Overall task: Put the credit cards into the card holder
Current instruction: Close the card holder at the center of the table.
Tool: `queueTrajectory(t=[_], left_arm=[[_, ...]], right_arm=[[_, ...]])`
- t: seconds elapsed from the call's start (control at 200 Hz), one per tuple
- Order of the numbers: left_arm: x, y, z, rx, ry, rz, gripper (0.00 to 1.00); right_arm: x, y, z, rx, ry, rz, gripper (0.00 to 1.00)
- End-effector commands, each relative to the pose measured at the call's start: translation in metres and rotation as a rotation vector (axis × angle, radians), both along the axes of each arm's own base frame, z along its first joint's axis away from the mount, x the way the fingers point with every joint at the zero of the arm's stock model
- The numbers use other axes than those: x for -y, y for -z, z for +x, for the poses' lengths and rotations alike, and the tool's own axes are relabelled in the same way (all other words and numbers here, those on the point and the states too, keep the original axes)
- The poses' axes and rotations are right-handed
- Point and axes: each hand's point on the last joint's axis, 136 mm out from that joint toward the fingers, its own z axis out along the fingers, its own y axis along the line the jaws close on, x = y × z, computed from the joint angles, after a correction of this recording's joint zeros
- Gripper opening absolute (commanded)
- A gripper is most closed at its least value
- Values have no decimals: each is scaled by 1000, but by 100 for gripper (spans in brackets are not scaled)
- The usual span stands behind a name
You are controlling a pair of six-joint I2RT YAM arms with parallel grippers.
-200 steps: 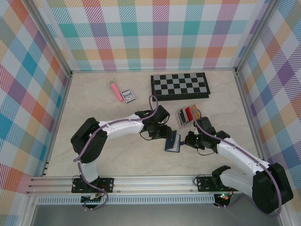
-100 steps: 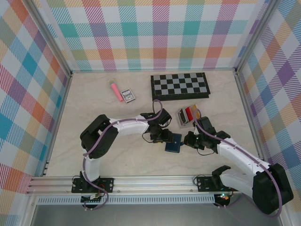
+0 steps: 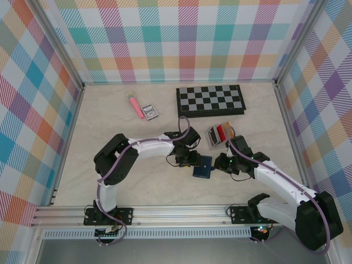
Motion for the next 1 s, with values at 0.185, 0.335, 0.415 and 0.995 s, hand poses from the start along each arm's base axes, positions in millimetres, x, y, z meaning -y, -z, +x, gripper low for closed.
queueTrajectory(t=[0.185, 0.335, 0.415, 0.995], left_arm=[[1, 23, -4, -24, 4, 29, 46], [2, 23, -4, -25, 5, 26, 46], [3, 22, -5, -27, 5, 19, 45], [3, 19, -5, -25, 1, 14, 45]], right_arm=[[3, -3, 3, 2, 7, -15, 21], [-4, -8, 7, 8, -8, 12, 29], [-8, -13, 9, 24, -13, 33, 33], [-5, 3, 12, -51, -33, -119, 22]])
